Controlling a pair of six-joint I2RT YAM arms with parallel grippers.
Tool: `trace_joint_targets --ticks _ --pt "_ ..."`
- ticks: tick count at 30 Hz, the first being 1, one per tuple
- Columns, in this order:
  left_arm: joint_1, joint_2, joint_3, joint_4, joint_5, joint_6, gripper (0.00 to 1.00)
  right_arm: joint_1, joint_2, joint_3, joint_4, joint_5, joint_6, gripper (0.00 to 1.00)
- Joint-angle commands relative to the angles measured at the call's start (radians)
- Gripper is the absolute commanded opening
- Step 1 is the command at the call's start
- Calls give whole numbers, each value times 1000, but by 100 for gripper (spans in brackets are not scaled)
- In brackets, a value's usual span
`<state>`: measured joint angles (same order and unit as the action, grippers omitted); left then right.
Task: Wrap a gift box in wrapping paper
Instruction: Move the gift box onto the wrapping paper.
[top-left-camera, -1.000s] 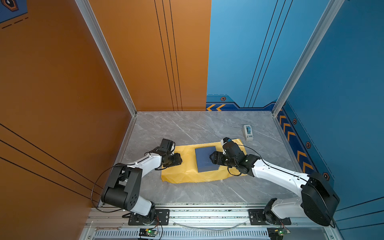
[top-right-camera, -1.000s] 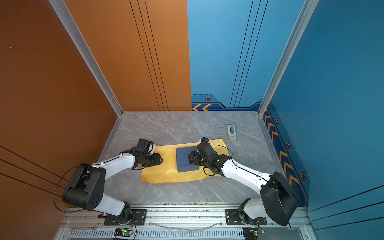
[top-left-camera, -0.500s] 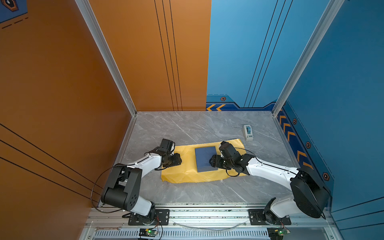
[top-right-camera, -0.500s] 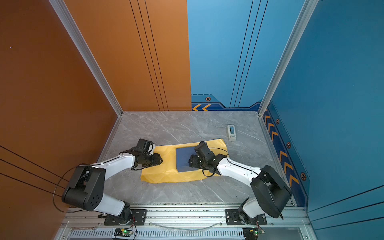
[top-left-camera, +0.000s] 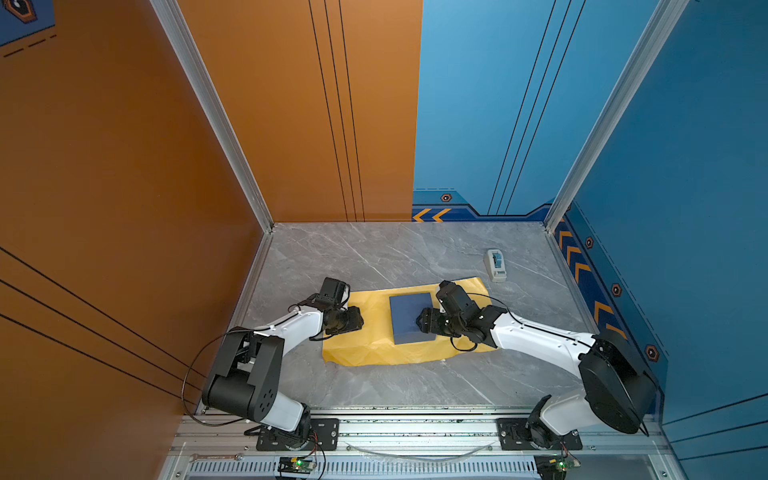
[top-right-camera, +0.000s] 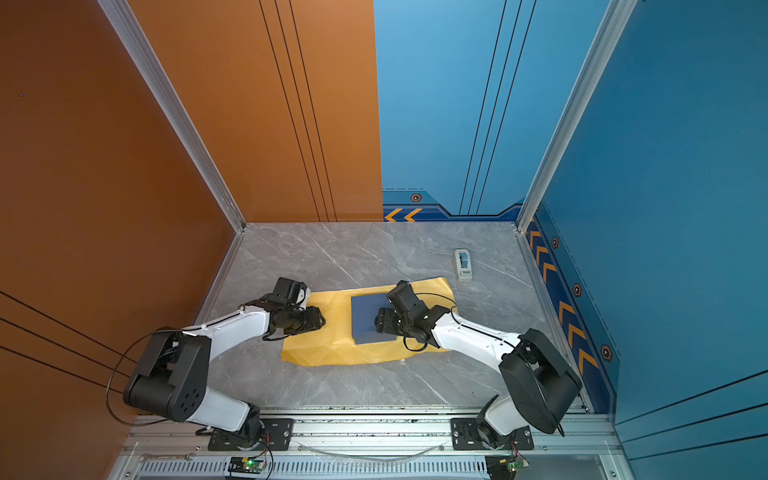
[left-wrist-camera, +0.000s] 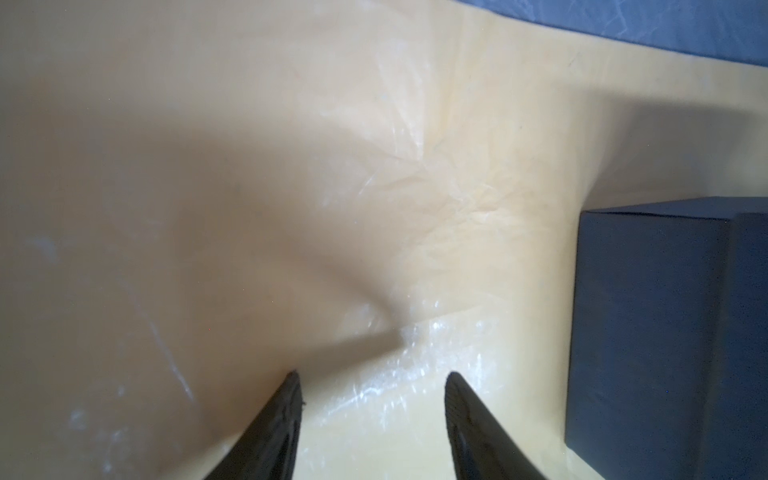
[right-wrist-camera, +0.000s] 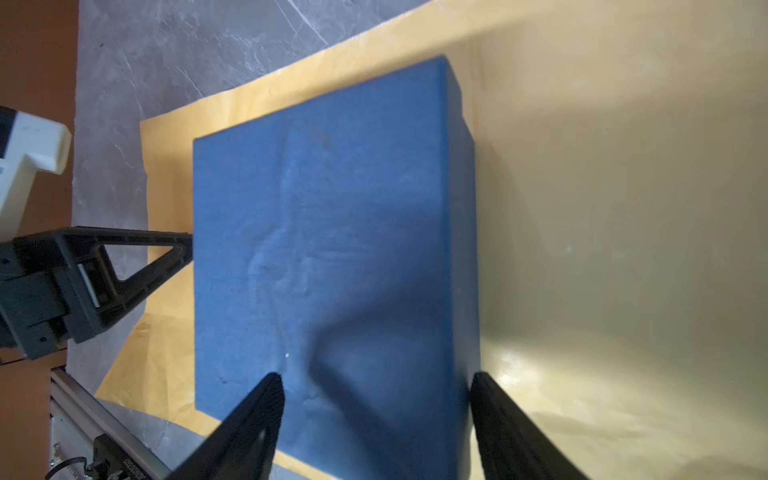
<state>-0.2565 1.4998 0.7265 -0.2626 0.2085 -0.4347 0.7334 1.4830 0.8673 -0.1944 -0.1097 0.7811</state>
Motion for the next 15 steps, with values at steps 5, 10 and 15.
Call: trace_joint_targets --ticks 5,10,15 --pt "-9 -19 -19 -47 -27 16 57 -82 30 83 -36 -68 -65 77" --pt "-10 -18 -19 -45 -28 16 57 -83 104 132 -21 -105 -82 75" --pt "-8 -18 -19 -45 -28 18 57 -84 146 156 -6 -116 -96 73"
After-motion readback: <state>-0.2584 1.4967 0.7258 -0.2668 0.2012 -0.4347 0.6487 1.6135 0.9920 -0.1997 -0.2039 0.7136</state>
